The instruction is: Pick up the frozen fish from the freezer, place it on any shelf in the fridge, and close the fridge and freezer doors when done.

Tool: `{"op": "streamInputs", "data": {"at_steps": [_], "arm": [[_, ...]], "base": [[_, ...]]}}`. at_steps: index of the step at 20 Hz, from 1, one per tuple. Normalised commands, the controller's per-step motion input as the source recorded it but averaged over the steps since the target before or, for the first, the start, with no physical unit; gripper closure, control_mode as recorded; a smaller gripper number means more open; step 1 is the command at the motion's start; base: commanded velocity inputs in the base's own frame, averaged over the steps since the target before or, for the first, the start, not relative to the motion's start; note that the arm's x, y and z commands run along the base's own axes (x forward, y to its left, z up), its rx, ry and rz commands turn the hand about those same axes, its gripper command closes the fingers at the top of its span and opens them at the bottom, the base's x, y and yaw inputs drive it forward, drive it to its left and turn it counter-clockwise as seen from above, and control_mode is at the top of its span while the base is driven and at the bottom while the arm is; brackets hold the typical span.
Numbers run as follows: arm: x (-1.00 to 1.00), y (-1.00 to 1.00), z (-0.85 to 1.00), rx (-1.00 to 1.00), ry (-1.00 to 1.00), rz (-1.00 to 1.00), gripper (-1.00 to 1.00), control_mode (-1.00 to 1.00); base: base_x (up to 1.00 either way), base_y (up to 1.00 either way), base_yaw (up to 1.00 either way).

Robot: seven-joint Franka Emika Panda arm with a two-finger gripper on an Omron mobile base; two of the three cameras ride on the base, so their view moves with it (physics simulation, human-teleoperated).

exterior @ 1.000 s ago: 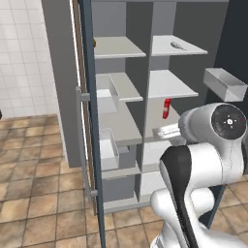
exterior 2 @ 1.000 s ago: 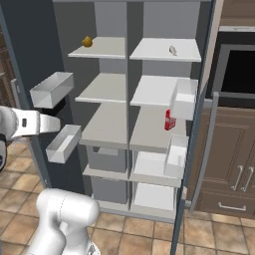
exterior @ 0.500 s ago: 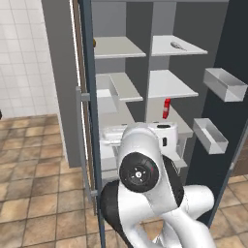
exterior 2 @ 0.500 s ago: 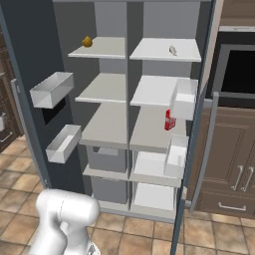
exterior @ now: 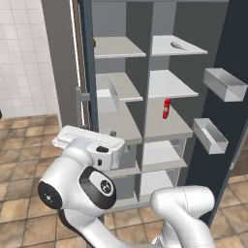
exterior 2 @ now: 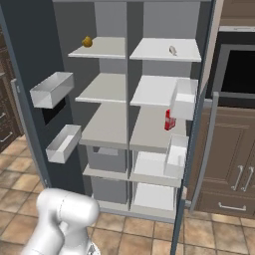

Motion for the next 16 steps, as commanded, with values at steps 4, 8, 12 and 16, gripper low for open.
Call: {"op": "streamInputs", "data": {"at_steps": [4, 8, 12, 16], "arm": [[0.91, 0.83, -0.07, 0.0, 0.0, -0.17, -1.0, -1.0], [0.77, 0.62, -0.09, 0.0, 0.0, -0.13, -1.0, -1.0], [0.66, 0.32, -0.37, -0.03, 0.05, -0.01, -1.0, -1.0], [0.65, 0.26, -0.33, -0.01, 0.01, -0.01, -1.0, -1.0]], "base": [[0.0, 0.0, 0.0], [0.0, 0.0, 0.0], [0.0, 0.0, 0.0], [0.0, 0.0, 0.0]]}}
